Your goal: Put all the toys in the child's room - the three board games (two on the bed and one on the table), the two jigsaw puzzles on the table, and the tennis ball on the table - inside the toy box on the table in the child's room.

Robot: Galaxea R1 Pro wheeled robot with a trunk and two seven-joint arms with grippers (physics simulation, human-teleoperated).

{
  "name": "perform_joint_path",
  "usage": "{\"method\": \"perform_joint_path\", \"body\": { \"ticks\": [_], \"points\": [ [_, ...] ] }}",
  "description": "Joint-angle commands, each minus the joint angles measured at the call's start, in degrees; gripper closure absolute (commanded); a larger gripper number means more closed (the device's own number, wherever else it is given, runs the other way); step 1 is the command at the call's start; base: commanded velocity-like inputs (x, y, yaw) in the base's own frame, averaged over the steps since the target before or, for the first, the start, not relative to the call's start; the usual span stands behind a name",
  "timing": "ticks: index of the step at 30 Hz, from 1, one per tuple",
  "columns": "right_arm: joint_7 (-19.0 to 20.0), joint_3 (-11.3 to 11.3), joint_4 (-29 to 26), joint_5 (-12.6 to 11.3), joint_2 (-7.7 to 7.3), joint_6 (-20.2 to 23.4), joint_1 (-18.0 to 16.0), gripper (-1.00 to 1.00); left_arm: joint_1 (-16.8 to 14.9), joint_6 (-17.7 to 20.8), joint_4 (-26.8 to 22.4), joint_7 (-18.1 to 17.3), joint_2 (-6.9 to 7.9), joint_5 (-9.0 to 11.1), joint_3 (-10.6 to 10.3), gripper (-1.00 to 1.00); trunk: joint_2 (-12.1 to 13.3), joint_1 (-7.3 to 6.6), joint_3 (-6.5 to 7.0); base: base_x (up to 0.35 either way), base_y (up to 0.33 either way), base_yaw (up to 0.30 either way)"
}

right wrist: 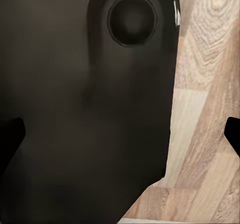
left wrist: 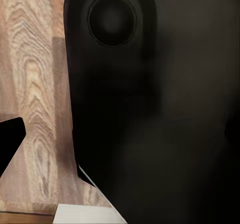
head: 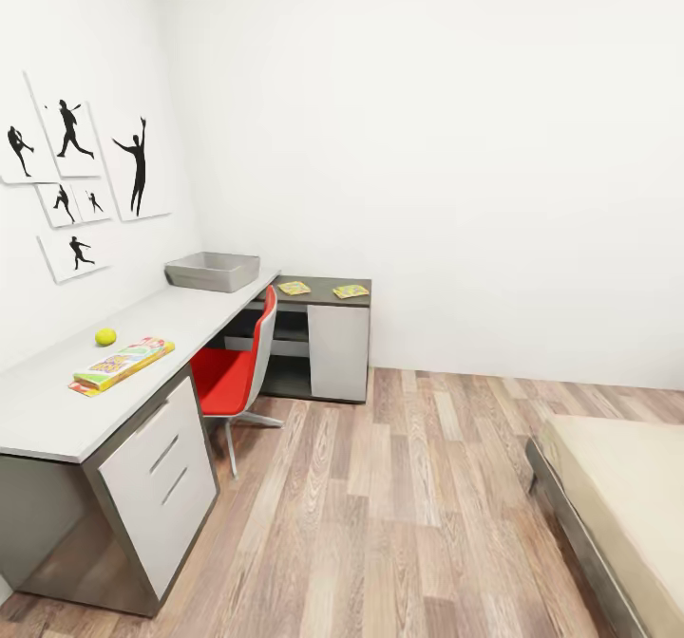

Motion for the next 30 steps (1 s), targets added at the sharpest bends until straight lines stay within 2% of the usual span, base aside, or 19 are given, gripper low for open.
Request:
{"method": "perform_joint_path", "body": {
  "ticks": [1, 3, 10, 16, 26, 30],
  "points": [
    [0.00, 0.00, 0.00, 0.00, 0.00, 0.00, -0.01, -1.00, -0.01, 0.00, 0.00, 0.00, 0.00, 0.00, 0.00, -1.00, -0.01, 0.00, -0.03, 0.000, 0.000, 0.000],
    [0.13, -0.10, -0.09, -0.33, 0.65, 0.04, -0.10, -1.00, -0.10, -0.14, -0.18, 0.00, -0.65, -0.22, 0.12, -1.00, -0.01, 0.00, -0.03, 0.000, 0.000, 0.000],
    [0.22, -0.14, -0.09, -0.50, 1.01, 0.18, -0.10, -1.00, -0.10, -0.16, -0.18, 0.00, -0.69, 0.01, 0.17, -1.00, -0.01, 0.00, -0.03, 0.000, 0.000, 0.000],
    [0.54, -0.18, -0.18, -0.61, 2.39, 0.28, -0.10, -1.00, -0.10, -0.25, -0.41, -0.01, -1.08, 0.48, 0.23, -1.00, -0.01, 0.00, -0.03, 0.000, 0.000, 0.000],
    [0.43, -0.12, -0.19, -0.62, 2.55, 0.09, -0.10, -1.00, -0.10, -0.15, -0.44, -0.06, -1.20, 0.55, 0.15, -1.00, -0.01, 0.00, -0.03, 0.000, 0.000, 0.000],
    [0.33, -0.10, -0.19, -0.56, 2.45, 0.08, -0.10, -1.00, -0.10, -0.16, -0.44, -0.08, -1.26, 0.38, -0.01, -1.00, 1.59, -0.87, 0.69, 0.000, 0.000, 0.000]
  ]
}}
